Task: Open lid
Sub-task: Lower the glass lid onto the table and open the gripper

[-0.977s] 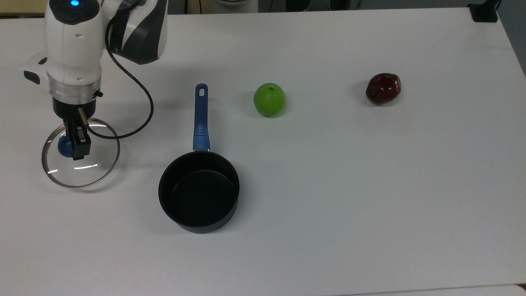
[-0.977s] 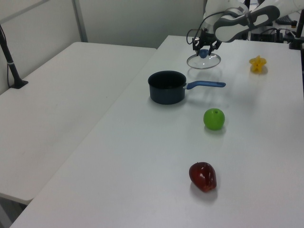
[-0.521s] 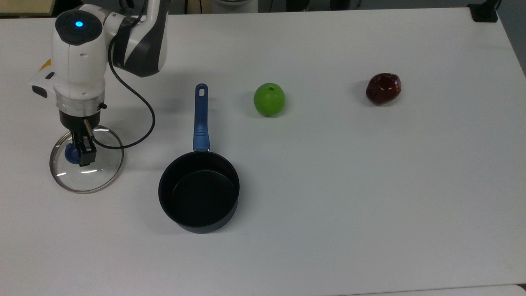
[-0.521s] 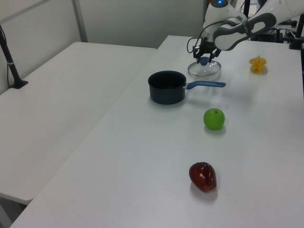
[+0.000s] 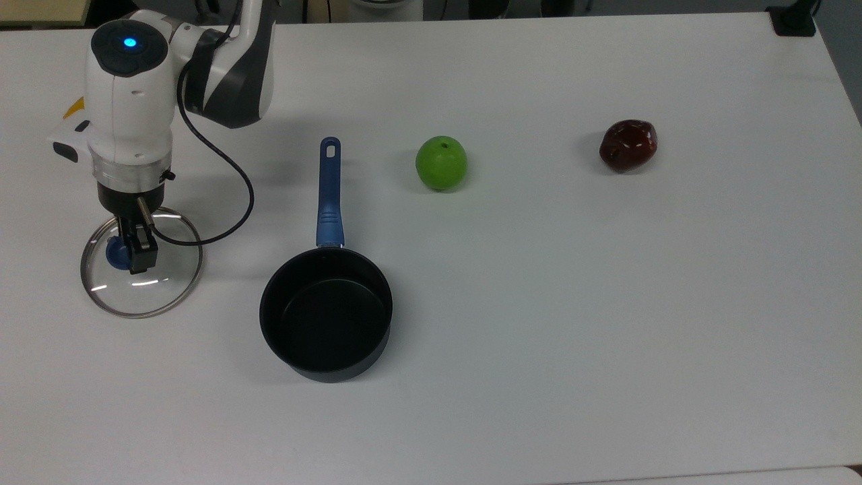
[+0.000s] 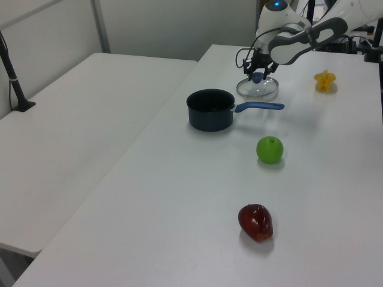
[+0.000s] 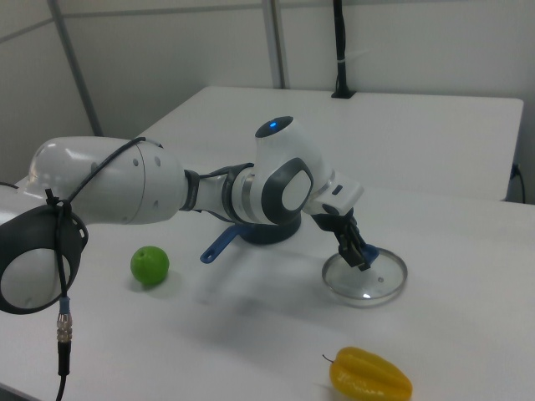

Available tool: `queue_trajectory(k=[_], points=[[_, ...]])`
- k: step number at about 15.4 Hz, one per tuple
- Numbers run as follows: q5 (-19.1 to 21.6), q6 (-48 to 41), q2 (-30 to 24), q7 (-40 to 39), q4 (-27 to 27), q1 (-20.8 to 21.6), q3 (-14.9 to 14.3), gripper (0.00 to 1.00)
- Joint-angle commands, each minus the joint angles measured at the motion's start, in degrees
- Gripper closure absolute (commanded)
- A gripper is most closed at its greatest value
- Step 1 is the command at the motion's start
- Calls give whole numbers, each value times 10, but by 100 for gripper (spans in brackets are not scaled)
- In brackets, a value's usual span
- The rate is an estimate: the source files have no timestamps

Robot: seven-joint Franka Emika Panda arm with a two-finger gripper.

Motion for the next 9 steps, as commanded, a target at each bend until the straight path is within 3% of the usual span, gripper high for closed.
queue_trajectory(k=[1,9], points=[[-6,11,-1,2,-13,0,0,41],[-5,10,-3,3,-11,-2,0,30]])
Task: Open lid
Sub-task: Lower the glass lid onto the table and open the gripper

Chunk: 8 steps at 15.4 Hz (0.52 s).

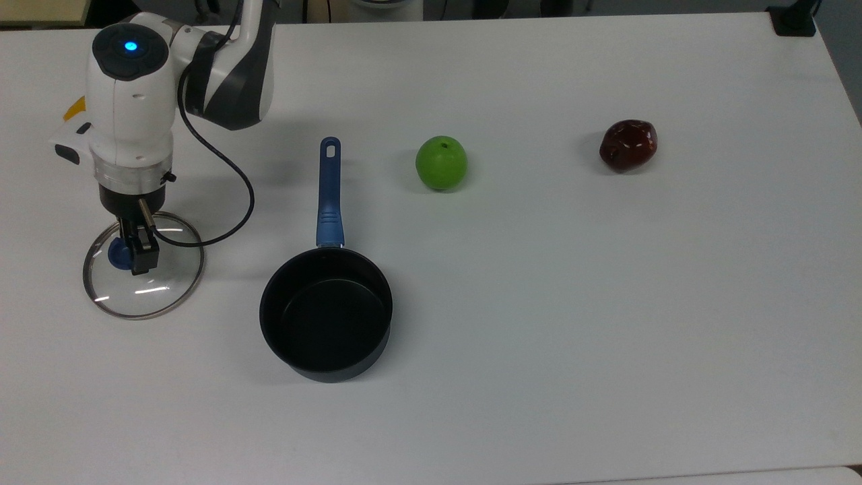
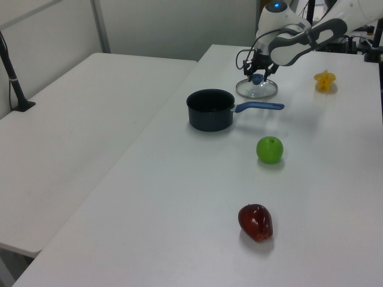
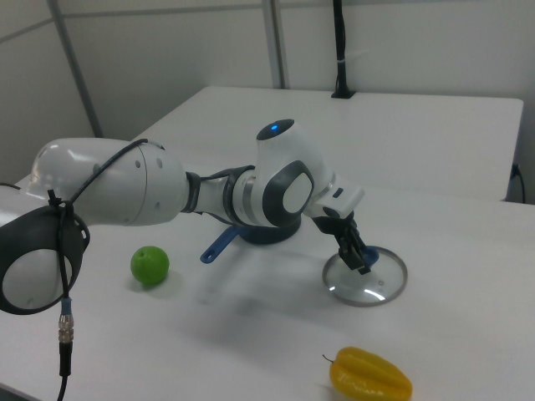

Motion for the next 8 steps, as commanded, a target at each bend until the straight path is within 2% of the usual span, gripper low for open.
queue_trajectory(k=[1,2,5,6,8], points=[[-5,9,-7,2,-9,-1,0,30],[-5,7,-9,2,-8,-1,0,26],[-1,-9,-39,0,-9,0,0,3],[0,-35,-52,-1,-8,1,0,0],[6,-99,-88,-28,-8,4,7,0]])
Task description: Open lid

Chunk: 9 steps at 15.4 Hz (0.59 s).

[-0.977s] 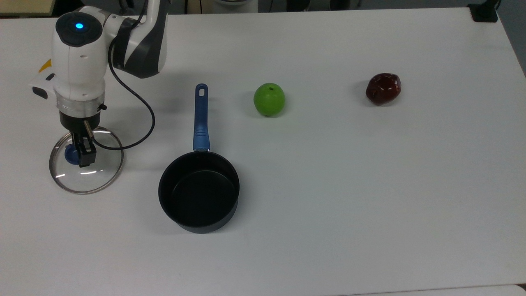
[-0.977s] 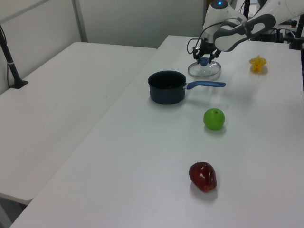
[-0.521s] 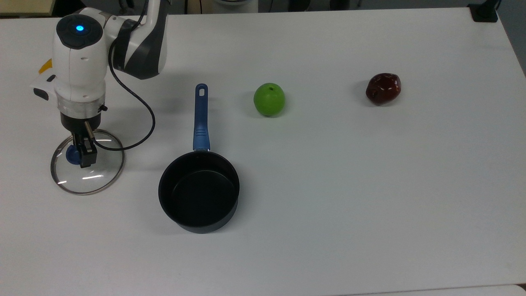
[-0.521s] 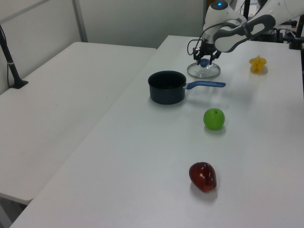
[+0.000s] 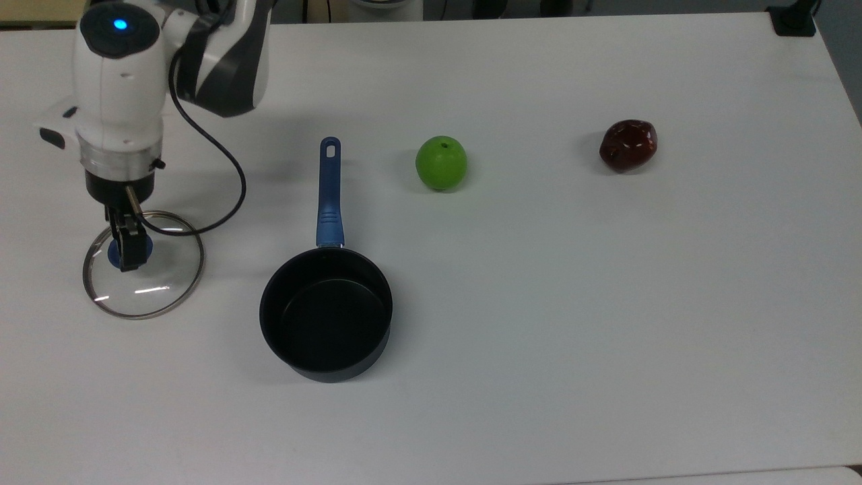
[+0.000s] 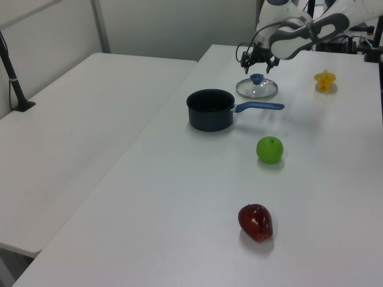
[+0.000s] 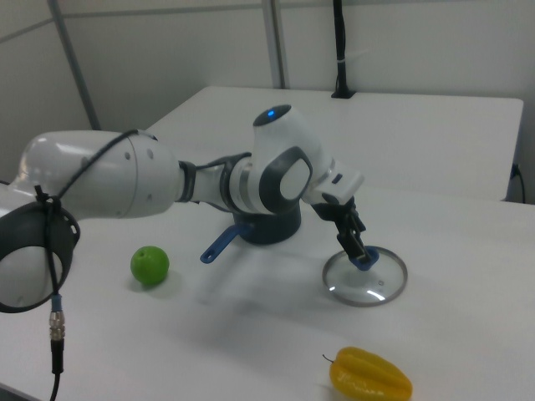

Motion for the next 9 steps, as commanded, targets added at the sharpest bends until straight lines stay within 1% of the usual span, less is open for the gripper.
queue_trajectory(k=[1,4,5,8,9], points=[[15,-111,-82,-43,-18,7,10,0],[72,-191,-133,-104,-17,9,35,0],[80,-231,-148,-127,-18,10,44,0],[87,-342,-193,-176,-20,17,87,0],[101,-372,-205,-199,-21,17,102,0]])
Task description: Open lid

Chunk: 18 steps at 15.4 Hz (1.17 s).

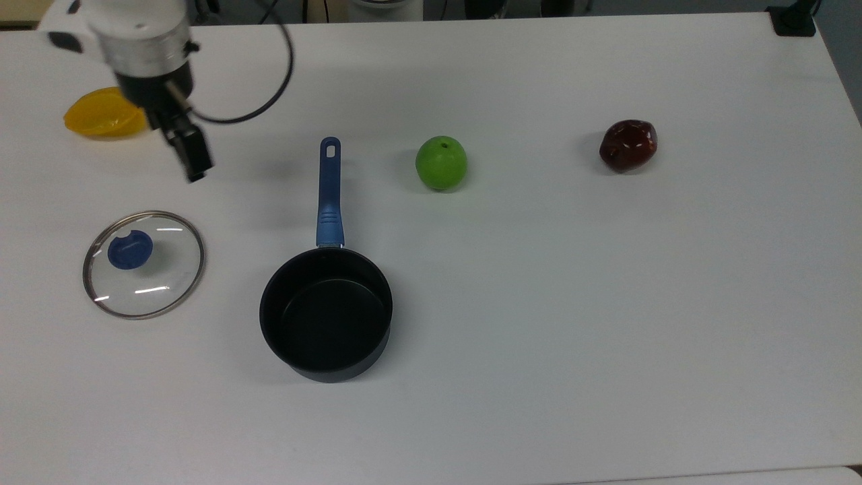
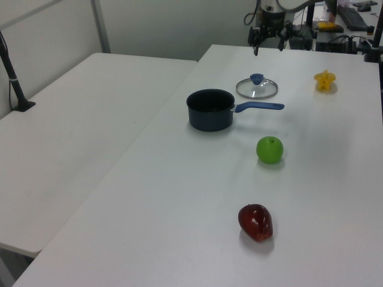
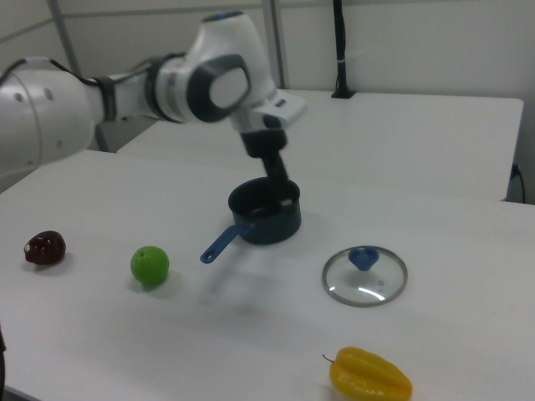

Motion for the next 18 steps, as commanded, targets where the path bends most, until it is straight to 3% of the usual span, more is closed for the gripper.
queue_trajectory(k=[1,4,9,18], points=[[47,-105,-64,-86,-26,5,39,0],[102,-163,-107,-164,-35,8,41,0],[128,-183,-203,-278,-109,19,41,0],[128,-186,-204,-362,-96,7,34,0]])
